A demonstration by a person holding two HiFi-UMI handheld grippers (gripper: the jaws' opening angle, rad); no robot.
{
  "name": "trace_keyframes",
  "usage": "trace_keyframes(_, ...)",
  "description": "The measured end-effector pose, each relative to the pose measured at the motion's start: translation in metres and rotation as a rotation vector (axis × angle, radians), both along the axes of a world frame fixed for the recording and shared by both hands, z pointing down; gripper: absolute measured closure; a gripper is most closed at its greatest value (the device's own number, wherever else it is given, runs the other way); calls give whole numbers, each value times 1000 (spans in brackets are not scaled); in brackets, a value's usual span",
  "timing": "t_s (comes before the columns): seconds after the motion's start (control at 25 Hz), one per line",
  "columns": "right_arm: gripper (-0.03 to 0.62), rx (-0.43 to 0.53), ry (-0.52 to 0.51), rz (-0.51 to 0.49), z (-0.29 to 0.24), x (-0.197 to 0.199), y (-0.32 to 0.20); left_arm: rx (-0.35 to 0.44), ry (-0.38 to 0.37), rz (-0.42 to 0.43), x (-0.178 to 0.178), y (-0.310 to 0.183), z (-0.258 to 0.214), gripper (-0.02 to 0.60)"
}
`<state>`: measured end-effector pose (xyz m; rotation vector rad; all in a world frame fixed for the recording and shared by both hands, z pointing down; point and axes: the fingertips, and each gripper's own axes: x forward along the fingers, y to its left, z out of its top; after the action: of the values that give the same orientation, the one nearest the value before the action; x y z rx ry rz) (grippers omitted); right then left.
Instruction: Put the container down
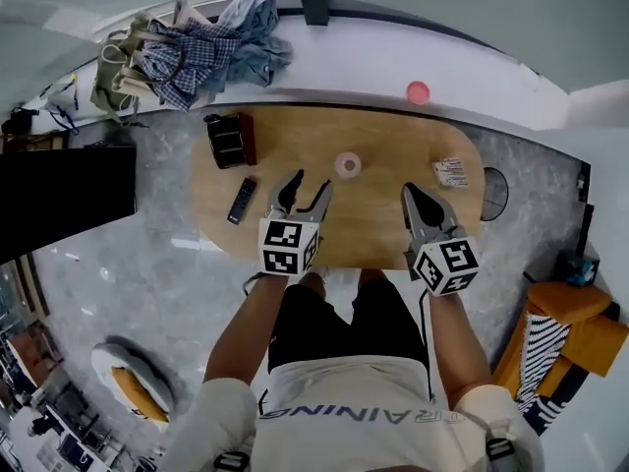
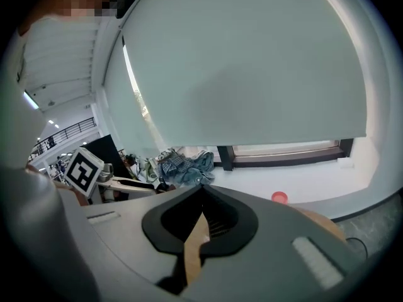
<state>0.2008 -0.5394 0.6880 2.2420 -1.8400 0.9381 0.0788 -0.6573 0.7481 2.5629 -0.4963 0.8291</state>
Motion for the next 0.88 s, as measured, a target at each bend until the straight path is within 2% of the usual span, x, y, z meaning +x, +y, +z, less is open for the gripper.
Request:
trace_keyframes(0.2,577,56,10,-15,-51,-13,-5,66,48,-17,-25,8,-73,442)
trace_keyframes(0.4,577,107,19,-81,-102,-31,-10,129,92,-73,-45,1,-140,551)
trace_keyframes(0.56,577,150,54,-97,-144,-33,-14,180,125,-112,-64,-4,-192,566)
trace_keyframes(0.88,577,253,162,-169,-234,-41,-21,342,217,-167,-92,-20,-296,578)
